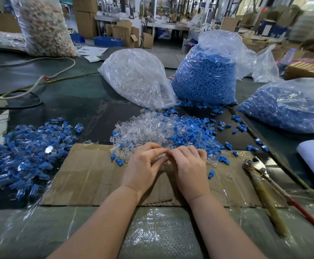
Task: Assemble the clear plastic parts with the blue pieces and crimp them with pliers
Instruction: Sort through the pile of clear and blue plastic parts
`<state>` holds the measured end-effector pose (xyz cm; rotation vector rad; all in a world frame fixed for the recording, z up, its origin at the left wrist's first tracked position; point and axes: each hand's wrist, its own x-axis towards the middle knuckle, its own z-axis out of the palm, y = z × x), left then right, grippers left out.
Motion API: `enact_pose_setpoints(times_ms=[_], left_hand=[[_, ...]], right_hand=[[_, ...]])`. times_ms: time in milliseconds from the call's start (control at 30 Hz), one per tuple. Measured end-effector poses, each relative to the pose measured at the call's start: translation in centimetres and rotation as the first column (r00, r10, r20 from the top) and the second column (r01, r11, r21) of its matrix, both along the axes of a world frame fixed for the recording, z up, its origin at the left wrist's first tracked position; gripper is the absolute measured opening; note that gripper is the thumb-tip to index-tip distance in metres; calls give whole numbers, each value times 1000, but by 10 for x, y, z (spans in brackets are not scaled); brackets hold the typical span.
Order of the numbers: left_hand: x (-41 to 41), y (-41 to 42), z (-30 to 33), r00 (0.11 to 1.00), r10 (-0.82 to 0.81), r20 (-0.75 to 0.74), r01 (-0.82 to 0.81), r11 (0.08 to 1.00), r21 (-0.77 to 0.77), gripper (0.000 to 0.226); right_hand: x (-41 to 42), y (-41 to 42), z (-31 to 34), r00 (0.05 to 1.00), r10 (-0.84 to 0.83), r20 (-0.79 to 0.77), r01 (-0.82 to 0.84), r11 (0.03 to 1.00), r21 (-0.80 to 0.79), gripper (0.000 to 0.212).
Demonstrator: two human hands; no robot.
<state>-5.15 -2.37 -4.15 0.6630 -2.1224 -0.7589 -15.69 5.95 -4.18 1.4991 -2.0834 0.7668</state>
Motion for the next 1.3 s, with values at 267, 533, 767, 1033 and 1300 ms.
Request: enact_pose_setpoints(times_ms=[267,533,767,1033,1300], left_hand=[[1,1,0,998,52,45,-51,999,-7,23],[1,5,2,989,33,142,-29,999,-24,19],[2,7,6,998,57,41,-60,994,91,13],[2,3,4,993,112,-27,-103,971,216,18],[3,-5,1,994,91,-57,-70,954,291,21]], right_hand=[[0,1,4,979,-43,197,65,992,-109,20],[-16,20,14,831,-521,198,494,853,170,21],[-37,35,25,750,-619,234,393,701,595,15],[-29,19,38,787,-235,571,167,971,170,17],[4,0,18,695,196,692,-42,972,-233,22]])
